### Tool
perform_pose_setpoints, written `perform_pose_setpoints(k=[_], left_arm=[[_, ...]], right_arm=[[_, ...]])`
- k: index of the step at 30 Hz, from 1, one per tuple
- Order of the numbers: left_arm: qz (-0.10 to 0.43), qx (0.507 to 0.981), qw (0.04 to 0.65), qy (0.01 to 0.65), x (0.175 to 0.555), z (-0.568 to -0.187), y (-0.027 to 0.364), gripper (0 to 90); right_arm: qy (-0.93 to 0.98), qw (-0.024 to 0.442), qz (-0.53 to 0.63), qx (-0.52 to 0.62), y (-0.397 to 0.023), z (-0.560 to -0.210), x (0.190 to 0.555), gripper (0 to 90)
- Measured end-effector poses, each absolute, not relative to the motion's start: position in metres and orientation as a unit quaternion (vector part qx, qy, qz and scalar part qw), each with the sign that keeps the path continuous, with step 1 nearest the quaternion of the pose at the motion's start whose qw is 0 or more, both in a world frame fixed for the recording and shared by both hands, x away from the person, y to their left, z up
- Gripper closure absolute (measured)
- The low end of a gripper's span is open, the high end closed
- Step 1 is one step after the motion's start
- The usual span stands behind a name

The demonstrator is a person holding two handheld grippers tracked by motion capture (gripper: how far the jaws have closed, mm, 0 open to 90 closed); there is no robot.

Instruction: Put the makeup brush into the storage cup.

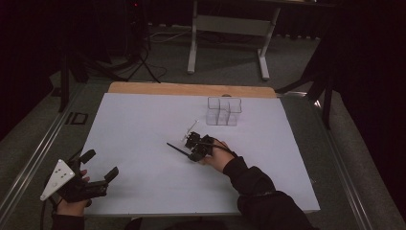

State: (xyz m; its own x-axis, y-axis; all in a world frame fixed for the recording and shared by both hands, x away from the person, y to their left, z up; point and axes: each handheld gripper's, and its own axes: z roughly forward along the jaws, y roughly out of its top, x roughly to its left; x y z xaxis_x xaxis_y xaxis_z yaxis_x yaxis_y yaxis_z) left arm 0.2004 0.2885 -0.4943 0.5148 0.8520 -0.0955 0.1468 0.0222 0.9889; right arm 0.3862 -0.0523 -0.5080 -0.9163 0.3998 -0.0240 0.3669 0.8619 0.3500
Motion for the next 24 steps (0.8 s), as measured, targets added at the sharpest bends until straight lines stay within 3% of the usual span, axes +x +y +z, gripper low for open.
perform_pose_setpoints(k=[10,24], left_arm=[[0.294,0.634,0.597,0.394,0.201,-0.495,0.289,0.0],[0.294,0.634,0.597,0.395,0.201,-0.495,0.288,0.0]], right_arm=[[0.968,0.035,0.145,0.201,-0.044,-0.511,0.390,73.2],[0.972,0.043,0.130,0.190,-0.039,-0.515,0.389,83.3]])
